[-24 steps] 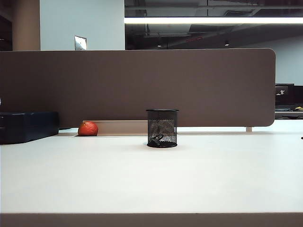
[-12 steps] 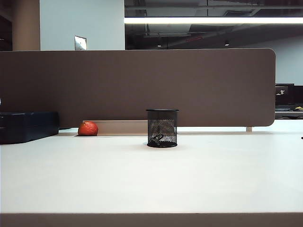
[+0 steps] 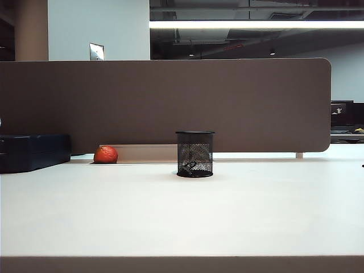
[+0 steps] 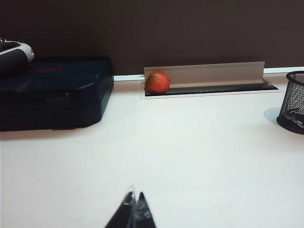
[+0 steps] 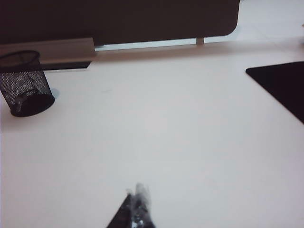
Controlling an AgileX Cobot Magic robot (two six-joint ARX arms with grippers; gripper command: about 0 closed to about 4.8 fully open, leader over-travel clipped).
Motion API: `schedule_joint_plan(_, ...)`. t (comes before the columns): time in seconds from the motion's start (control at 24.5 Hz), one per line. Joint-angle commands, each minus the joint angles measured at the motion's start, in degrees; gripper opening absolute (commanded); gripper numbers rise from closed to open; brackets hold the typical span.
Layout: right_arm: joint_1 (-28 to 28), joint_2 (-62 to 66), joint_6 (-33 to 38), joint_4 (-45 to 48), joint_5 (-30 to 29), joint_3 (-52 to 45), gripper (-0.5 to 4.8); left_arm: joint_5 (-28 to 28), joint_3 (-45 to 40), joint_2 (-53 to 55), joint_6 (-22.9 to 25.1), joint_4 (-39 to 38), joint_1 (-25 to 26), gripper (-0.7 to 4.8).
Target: Pick up a bunch of keys from the table, then put them into the black basket.
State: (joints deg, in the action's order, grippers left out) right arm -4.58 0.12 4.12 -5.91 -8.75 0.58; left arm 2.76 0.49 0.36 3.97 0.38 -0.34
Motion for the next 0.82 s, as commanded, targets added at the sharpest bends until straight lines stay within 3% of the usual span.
schedule_joint_plan(0.04, 0.09, -0.02, -1.25, 3.67, 2.47, -0.24, -0.06, -0.17, 0.13, 0.02, 0.79, 2.91, -0.02, -0.06)
schedule_joint_plan(0.29, 0.09, -0.02, -2.86, 5.92, 5.27, -0.24, -0.06, -0.20, 0.13, 0.02, 2.03, 3.58, -0.02, -0.06)
schedule_joint_plan(0.82, 0.07, -0.02, -2.84, 4.44, 5.20, -0.22, -0.05, 0.00, 0.13, 0.02, 1.18, 3.93, 0.00, -0.05)
